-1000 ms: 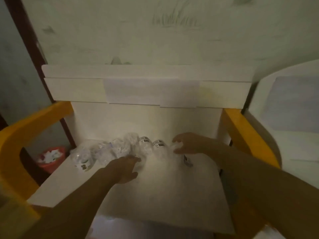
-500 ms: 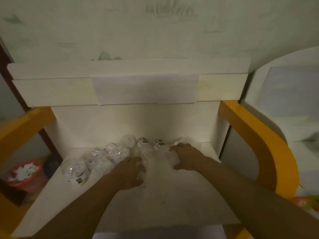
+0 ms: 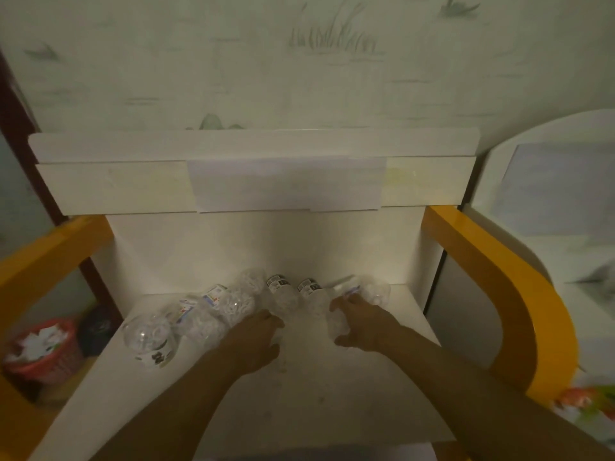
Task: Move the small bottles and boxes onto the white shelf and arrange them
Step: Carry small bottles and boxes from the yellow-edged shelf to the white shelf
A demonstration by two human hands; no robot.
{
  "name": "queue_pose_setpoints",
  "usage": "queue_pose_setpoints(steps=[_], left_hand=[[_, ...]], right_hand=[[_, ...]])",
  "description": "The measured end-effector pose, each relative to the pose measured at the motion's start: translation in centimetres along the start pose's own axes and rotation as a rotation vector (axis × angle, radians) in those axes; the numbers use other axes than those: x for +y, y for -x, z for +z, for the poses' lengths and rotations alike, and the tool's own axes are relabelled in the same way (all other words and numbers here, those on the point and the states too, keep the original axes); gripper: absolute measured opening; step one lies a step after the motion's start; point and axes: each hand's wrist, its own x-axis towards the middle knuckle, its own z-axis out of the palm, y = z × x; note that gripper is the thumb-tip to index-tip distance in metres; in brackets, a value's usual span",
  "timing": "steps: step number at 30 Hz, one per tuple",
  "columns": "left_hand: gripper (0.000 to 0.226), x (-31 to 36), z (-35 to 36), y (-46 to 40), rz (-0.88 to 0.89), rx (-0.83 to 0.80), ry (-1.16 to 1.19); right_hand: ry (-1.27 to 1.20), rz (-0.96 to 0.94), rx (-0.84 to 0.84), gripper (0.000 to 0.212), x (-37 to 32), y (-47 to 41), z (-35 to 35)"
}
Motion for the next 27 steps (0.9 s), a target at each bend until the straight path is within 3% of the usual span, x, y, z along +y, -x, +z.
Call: queue_pose_setpoints(steps=[7, 12, 16, 20, 24, 27], left_hand=[[0.051, 0.4, 0.3, -1.3, -0.096, -0.015, -0.030], [0.052, 0.5, 0.6, -0.9, 0.001, -0.024, 0.116], [0.066, 1.0, 0.9, 0.1, 0.044, -0.085, 0.190], [0.077, 1.6, 1.0, 0.6, -0.035, -0.078, 0.178], [0.080, 1.7, -1.5, 0.3, 0.001, -0.045, 0.139], [0.074, 2.1, -5.8, -0.8, 0.051, 0.005, 0.134]], right_hand=[[0.011, 0.004, 0.027, 0.065, 0.0, 0.9, 0.1], [0.007, 0.001, 0.019, 0.065, 0.2, 1.3, 0.3], [0.013, 0.014, 0.020, 0.068, 0.1, 1.4, 0.3], [-0.008, 0.049, 0.030, 0.070, -0.5, 1.6, 0.2], [-0.043, 0.057, 0.075, 0.085, -1.3, 1.9, -1.3], [-0.075, 0.053, 0.167, 0.085, -1.5, 2.3, -5.3]])
